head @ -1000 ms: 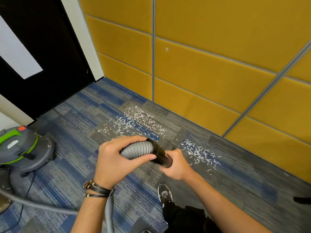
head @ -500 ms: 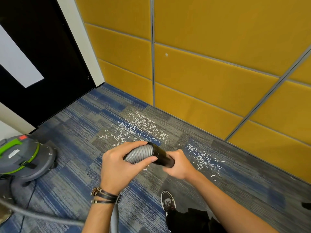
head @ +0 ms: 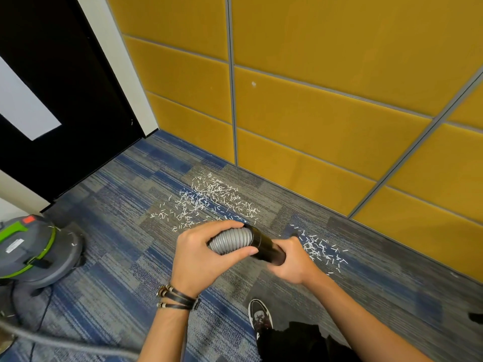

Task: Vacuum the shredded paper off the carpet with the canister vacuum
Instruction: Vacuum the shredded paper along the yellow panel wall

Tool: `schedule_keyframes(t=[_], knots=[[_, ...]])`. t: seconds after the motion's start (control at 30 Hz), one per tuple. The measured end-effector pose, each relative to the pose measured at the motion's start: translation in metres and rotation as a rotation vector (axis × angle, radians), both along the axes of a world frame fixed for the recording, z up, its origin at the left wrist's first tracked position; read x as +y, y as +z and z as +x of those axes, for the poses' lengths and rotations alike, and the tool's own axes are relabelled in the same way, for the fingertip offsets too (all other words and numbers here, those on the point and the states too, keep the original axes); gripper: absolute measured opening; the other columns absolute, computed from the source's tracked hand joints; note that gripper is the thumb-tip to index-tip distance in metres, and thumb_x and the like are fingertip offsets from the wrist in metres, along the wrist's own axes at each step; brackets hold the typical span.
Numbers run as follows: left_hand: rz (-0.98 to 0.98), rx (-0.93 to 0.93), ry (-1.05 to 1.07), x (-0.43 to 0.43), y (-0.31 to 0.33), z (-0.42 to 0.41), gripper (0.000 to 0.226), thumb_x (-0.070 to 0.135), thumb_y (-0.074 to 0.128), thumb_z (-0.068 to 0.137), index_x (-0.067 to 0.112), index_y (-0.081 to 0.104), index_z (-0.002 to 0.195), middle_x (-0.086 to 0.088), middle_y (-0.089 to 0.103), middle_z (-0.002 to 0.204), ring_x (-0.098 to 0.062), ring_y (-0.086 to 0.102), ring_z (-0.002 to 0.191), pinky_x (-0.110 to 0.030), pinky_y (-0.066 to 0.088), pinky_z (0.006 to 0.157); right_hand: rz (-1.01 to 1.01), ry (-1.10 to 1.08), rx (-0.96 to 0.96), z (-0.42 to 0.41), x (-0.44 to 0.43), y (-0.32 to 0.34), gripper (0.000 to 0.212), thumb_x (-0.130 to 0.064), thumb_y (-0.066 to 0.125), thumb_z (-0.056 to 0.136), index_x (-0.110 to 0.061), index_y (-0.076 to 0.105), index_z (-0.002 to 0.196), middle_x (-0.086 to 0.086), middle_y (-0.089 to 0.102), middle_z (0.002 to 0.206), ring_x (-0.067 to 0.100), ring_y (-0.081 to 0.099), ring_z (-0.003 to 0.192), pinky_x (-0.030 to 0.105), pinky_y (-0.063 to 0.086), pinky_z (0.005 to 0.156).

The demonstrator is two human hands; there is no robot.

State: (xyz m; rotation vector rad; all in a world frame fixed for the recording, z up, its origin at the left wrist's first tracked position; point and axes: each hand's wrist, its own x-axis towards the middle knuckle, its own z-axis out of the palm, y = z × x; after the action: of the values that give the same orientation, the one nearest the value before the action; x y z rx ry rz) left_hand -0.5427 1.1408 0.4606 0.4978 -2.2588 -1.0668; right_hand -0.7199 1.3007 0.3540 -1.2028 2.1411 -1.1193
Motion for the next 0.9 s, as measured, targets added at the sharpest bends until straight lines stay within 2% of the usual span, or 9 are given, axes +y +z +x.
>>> schedule_keyframes(t=[0.13, 0.33, 0.43, 0.53, 0.67, 0.9], knots=[[-0.029, 0.0, 0.024, 0.003, -0.003, -0.008, 0.049, 0.062, 0.089, 0.069, 0.035, 0.081, 0.109, 0.023, 0.077, 0.102, 0.002, 0.073, 0.094, -0.033, 0.062, 0.084, -0.004, -0.016, 0.019, -0.006, 0.004, 0.005, 0.028, -0.019, 0.065, 0.068, -0.036, 0.045, 0.06, -0.015, 0.048, 0.049, 0.01, 0.04, 0.044, 0.018, 0.028, 0.049], [-0.03, 0.002, -0.005, 0.001, 0.006, -0.021, 0.048, 0.062, 0.089, 0.068, 0.035, 0.081, 0.108, 0.025, 0.076, 0.102, 0.002, 0.073, 0.094, -0.031, 0.062, 0.084, -0.037, -0.024, -0.009, -0.015, -0.008, 0.008, 0.044, -0.002, 0.068, 0.07, -0.037, 0.043, 0.06, -0.015, 0.047, 0.049, 0.009, 0.037, 0.044, 0.017, 0.025, 0.05], [-0.014, -0.005, -0.024, 0.001, 0.006, -0.023, 0.048, 0.062, 0.089, 0.067, 0.037, 0.081, 0.107, 0.025, 0.076, 0.102, 0.0, 0.074, 0.094, -0.033, 0.062, 0.084, -0.025, -0.033, -0.017, -0.014, -0.004, 0.006, 0.043, -0.001, 0.069, 0.07, -0.034, 0.043, 0.059, -0.015, 0.047, 0.049, 0.008, 0.038, 0.044, 0.016, 0.025, 0.05], [-0.035, -0.003, -0.031, 0.001, 0.009, -0.019, 0.048, 0.062, 0.089, 0.068, 0.036, 0.081, 0.108, 0.023, 0.077, 0.101, -0.001, 0.074, 0.094, -0.034, 0.062, 0.084, -0.021, -0.059, -0.02, -0.008, 0.004, 0.003, 0.032, -0.004, 0.072, 0.068, -0.025, 0.05, 0.059, -0.014, 0.048, 0.05, 0.007, 0.039, 0.045, 0.017, 0.028, 0.05], [-0.074, 0.009, -0.013, 0.001, 0.02, -0.005, 0.048, 0.059, 0.091, 0.068, 0.034, 0.082, 0.107, 0.022, 0.077, 0.101, 0.0, 0.074, 0.093, -0.032, 0.062, 0.085, -0.076, -0.094, -0.02, 0.011, 0.004, 0.008, 0.044, -0.002, 0.073, 0.065, -0.036, 0.045, 0.058, -0.016, 0.047, 0.049, 0.007, 0.038, 0.045, 0.014, 0.026, 0.05], [-0.1, 0.029, -0.033, 0.004, 0.031, 0.021, 0.047, 0.057, 0.093, 0.068, 0.031, 0.083, 0.106, 0.02, 0.078, 0.102, -0.002, 0.075, 0.093, -0.033, 0.062, 0.084, -0.112, -0.053, -0.04, 0.04, -0.007, 0.016, 0.044, -0.004, 0.071, 0.065, -0.037, 0.042, 0.059, -0.015, 0.046, 0.049, 0.008, 0.038, 0.044, 0.014, 0.027, 0.05]])
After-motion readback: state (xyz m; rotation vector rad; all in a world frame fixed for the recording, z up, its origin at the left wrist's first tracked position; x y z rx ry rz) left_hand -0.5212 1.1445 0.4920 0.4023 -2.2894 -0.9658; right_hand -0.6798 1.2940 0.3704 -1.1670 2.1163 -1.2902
